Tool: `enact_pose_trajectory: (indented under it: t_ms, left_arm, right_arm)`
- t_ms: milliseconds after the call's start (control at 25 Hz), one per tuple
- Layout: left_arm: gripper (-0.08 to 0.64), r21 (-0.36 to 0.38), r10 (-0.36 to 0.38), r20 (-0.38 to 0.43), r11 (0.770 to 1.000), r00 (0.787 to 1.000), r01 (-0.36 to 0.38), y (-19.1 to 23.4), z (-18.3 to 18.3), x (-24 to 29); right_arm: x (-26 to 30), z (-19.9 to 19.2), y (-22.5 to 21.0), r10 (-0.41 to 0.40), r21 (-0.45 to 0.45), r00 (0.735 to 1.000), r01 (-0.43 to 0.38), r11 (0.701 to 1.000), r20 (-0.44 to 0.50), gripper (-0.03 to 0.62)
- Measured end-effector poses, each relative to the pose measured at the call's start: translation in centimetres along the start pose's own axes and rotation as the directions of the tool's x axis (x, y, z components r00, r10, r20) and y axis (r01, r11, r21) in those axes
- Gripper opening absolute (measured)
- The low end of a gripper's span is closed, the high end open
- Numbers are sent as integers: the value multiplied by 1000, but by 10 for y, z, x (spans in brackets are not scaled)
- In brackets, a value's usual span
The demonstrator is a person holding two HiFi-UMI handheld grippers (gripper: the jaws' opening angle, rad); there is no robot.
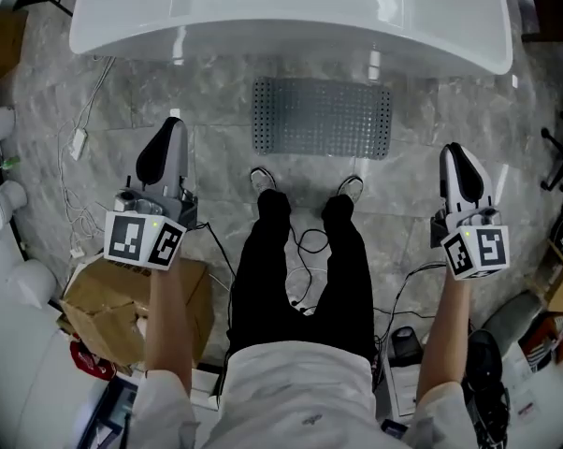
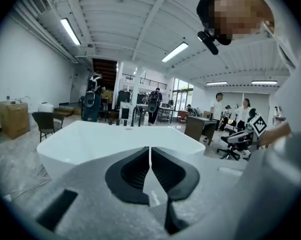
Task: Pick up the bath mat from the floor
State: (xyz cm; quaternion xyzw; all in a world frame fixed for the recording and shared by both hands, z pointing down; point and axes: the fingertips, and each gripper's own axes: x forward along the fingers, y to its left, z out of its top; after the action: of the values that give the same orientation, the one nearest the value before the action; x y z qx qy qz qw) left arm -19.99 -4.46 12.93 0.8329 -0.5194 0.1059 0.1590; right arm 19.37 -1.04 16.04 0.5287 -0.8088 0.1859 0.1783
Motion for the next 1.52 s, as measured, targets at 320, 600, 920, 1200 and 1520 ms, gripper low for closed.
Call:
enact_pose_trajectory:
  t_ms: [320, 600, 920, 1200, 1520]
  left_arm:
    - [14, -13, -17, -164, 1000, 986, 15, 25, -195, 43]
    - [15, -17, 33, -253, 999, 967, -39, 68, -345, 78]
    - [37, -26, 34, -333, 999, 942, -46, 109, -504, 121]
    - [108, -29, 23, -401, 999, 916, -38, 135, -630, 164]
    - [206, -45, -3, -508, 999, 861, -23, 138, -735, 205]
  right_arm:
    - [61, -190, -33, -26, 15, 983, 30, 999, -183, 14]
    - [126, -344, -72, -18, 9, 953, 21, 1000, -302, 109]
    - [197, -490, -130, -81, -32, 930, 74, 997, -360, 126]
    - [250, -594, -163, -114, -58, 914, 99, 993, -389, 143]
    - [282, -674, -196, -183, -82, 883, 164, 983, -432, 152]
